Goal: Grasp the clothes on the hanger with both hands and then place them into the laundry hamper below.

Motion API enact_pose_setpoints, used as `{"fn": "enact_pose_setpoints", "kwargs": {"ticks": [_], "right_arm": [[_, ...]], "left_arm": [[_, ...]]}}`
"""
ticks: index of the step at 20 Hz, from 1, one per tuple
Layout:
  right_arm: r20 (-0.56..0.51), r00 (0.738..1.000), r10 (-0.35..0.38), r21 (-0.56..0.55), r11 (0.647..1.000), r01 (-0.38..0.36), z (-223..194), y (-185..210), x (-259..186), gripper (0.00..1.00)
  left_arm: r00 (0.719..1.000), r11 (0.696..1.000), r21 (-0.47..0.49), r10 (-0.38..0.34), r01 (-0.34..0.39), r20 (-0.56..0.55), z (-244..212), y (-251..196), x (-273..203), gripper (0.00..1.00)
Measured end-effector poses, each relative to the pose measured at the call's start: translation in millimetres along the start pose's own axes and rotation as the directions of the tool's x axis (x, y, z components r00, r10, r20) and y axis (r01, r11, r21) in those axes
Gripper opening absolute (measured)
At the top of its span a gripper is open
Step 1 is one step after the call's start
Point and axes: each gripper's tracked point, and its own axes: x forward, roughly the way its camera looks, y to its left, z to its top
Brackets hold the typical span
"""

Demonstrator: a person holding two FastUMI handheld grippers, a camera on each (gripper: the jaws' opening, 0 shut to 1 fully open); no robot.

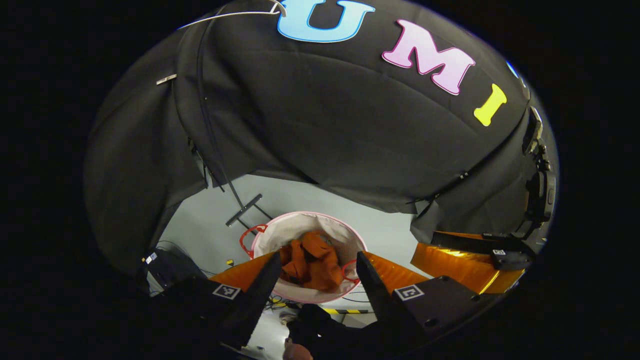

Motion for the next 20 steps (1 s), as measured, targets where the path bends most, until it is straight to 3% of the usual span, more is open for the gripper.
{"fn": "enact_pose_setpoints", "kwargs": {"ticks": [1, 8, 10, 16, 20], "right_arm": [[0.001, 1.000, 0.000, 0.009, 1.000, 0.000, 0, 0, -1, 0.99], [0.055, 0.998, -0.003, 0.027, 1.000, 0.002, 0, 12, -25, 0.99], [0.076, 0.997, -0.010, 0.022, 1.000, 0.009, -1, 17, -36, 0.99], [0.153, 0.988, 0.004, 0.009, 1.000, -0.005, -12, 58, -75, 0.99], [0.239, 0.971, 0.005, -0.050, 0.999, 0.007, -12, 85, -117, 0.99]], "left_arm": [[1.000, 1.000, -0.004, -0.004, 0.004, 0.004, 0, 1, -2, 0.96], [0.997, 0.999, 0.011, -0.042, 0.041, 0.068, 2, 0, -28, 0.93], [0.992, 0.997, 0.011, -0.071, 0.070, 0.102, 3, -5, -40, 0.96], [0.976, 0.989, 0.069, -0.142, 0.132, 0.166, -4, -9, -92, 0.96], [0.951, 0.981, 0.121, -0.176, 0.149, 0.255, 1, -4, -140, 0.96]]}}
